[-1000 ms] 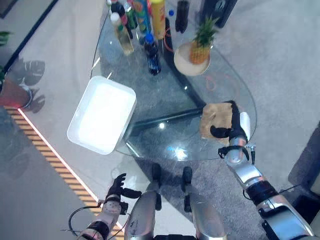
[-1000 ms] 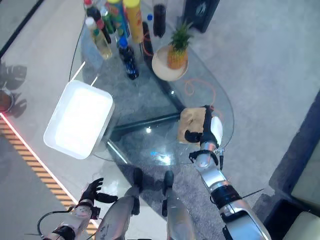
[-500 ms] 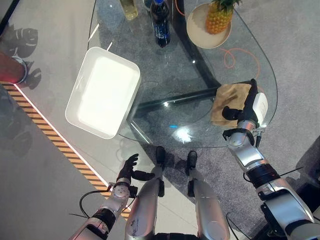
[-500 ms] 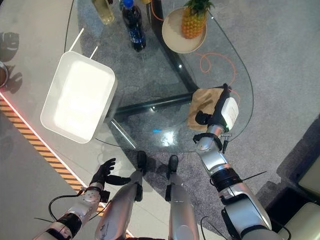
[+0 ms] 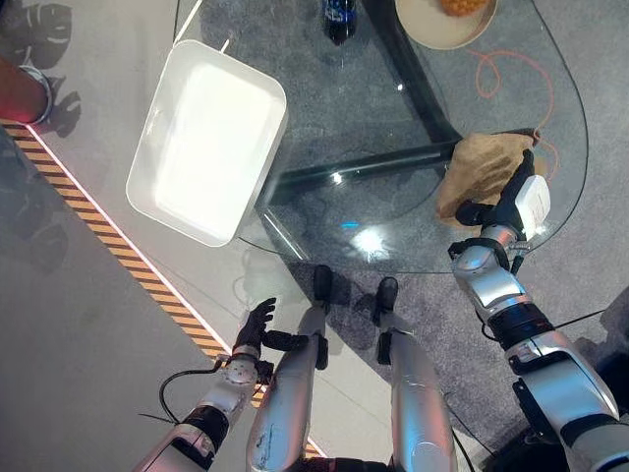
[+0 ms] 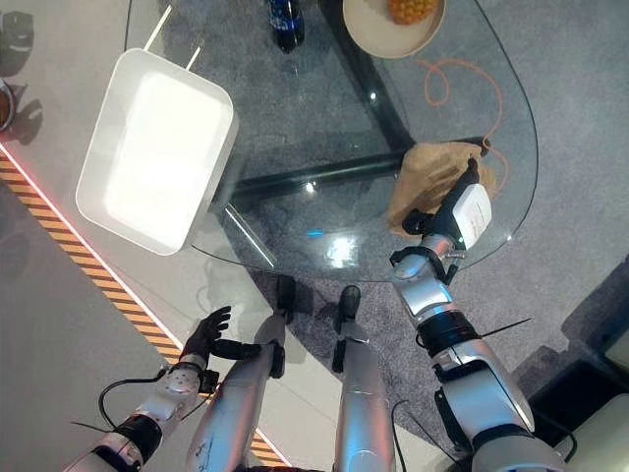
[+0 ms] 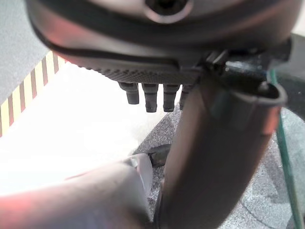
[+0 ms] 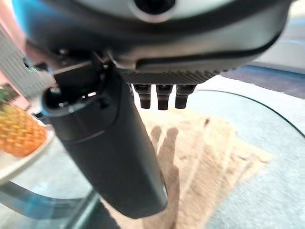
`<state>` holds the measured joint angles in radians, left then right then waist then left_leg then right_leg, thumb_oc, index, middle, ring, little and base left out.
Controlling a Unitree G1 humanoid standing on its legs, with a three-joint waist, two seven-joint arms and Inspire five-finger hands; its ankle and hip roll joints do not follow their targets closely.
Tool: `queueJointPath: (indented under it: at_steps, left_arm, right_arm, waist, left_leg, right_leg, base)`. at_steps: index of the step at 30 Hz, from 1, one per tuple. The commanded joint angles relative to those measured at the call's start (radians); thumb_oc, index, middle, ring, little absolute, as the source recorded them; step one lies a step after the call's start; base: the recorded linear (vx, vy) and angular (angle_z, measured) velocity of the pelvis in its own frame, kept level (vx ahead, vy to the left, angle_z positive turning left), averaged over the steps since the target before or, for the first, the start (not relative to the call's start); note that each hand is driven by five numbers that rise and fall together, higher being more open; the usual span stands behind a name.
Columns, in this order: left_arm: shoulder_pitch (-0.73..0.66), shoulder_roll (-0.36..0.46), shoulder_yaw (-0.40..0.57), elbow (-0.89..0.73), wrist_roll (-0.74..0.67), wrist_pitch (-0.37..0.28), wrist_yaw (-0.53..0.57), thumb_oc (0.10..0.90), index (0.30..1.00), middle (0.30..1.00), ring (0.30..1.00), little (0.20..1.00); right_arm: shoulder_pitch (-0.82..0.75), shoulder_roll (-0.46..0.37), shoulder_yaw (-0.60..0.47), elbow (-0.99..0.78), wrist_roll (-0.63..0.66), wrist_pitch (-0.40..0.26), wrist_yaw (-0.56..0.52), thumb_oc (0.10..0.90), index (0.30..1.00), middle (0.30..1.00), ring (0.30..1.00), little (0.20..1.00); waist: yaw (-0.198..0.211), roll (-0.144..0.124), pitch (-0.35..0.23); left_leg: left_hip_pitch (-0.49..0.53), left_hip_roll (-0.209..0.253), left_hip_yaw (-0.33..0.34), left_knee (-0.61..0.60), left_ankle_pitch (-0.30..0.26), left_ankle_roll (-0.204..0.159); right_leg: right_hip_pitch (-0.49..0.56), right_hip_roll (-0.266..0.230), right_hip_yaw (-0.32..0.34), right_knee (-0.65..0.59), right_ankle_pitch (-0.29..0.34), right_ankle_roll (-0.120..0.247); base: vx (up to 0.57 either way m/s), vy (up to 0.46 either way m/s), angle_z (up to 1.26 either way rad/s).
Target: Wipe the table with a cloth and put it in the basket.
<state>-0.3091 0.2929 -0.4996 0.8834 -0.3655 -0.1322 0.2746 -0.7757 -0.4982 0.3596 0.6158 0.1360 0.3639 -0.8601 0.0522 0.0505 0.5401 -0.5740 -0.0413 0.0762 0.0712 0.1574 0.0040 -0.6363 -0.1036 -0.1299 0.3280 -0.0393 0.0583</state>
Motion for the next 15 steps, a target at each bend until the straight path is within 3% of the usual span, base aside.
queueJointPath:
  at_steps: [1, 6, 15]
  left_arm:
    - [0.060, -0.002, -0.013, -0.018, -0.025, -0.005, 0.018, 0.800, 0.900, 0.900, 0.900, 0.900]
    - [0.063, 0.008, -0.014, -0.034, -0.029, -0.006, 0.011, 0.800, 0.900, 0.900, 0.900, 0.900]
    - [0.069, 0.021, -0.032, -0.075, -0.047, -0.015, 0.018, 0.800, 0.900, 0.900, 0.900, 0.900]
  right_arm:
    - [-0.072, -0.124, 0.021, -0.029, 0.012, -0.026, 0.036, 0.800, 0.900, 0.900, 0.900, 0.900]
    - [-0.114, -0.144, 0.059, 0.000, 0.038, -0.028, 0.108, 0.800, 0.900, 0.900, 0.900, 0.900]
    - [-0.168, -0.164, 0.079, 0.045, 0.084, -0.044, 0.117, 0.800, 0.900, 0.900, 0.900, 0.900]
  waist:
    - [0.001, 0.016, -0.020]
    - [0.011, 0.017, -0.020]
    - [0.023, 0.015, -0.020]
  left_leg:
    - [-0.065, 0.003, 0.017, 0.187, -0.160, -0.023]
    - [-0.101, -0.002, 0.007, 0.202, -0.160, -0.023]
    - [-0.155, -0.010, -0.011, 0.240, -0.166, -0.017]
  right_leg:
    - [-0.027, -0.014, -0.024, -0.052, 0.067, 0.021]
    - [-0.062, -0.013, -0.026, -0.039, 0.069, 0.019]
    - [-0.111, -0.014, -0.024, -0.017, 0.076, 0.020]
  base:
    - [0.04, 0.001, 0.03]
    - [0.05, 0.006, 0.03]
    - [0.05, 0.007, 0.03]
